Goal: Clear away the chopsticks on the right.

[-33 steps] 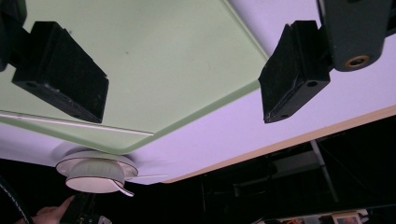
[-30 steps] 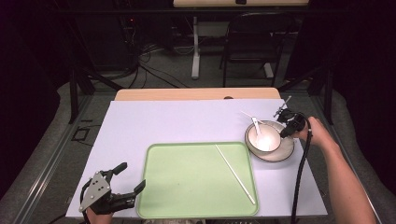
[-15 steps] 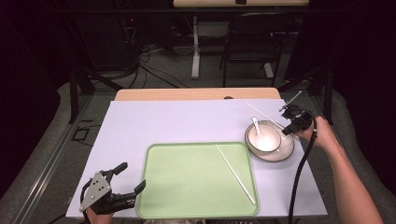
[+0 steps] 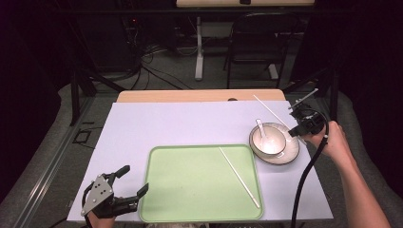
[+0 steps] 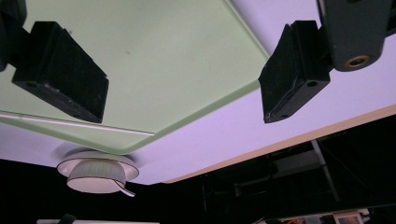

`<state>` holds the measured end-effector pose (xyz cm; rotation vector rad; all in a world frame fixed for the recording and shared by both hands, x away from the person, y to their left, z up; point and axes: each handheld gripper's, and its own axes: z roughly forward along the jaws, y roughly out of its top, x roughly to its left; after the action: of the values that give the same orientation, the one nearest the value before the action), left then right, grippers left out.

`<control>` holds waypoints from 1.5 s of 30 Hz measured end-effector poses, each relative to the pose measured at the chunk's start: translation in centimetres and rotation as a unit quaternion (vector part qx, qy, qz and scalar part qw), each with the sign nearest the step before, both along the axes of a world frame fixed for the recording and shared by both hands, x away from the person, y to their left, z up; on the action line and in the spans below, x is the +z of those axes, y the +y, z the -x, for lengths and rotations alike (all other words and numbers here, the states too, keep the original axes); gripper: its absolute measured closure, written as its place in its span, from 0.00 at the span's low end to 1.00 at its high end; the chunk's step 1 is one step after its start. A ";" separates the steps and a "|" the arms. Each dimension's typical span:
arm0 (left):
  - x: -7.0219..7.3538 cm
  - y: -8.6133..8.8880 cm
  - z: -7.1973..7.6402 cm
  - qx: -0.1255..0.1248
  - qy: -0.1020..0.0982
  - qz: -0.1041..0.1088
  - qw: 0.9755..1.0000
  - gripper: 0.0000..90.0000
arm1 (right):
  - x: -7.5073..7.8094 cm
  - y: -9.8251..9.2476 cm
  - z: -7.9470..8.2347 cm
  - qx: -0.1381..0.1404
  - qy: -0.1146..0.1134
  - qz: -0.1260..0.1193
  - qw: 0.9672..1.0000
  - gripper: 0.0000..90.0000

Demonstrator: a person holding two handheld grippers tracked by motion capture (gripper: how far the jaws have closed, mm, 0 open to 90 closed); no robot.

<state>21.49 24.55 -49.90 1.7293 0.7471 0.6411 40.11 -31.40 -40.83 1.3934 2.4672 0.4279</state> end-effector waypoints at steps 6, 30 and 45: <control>0.0 -0.1 0.0 -0.002 0.000 -0.001 1.000 0.17 | 1.1 1.6 2.2 0.005 -0.010 -0.011 1.000 0.93; 0.0 0.1 0.1 -0.007 -0.002 0.004 1.000 0.17 | -5.6 9.8 8.4 0.036 0.047 -0.057 0.997 0.93; 0.1 0.0 0.1 -0.009 -0.002 0.002 1.000 0.17 | -10.3 11.0 9.7 0.009 0.087 -0.056 0.995 0.93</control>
<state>21.41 24.58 -49.84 1.7288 0.7287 0.6302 30.43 -20.36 -51.17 1.5109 2.6328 0.4751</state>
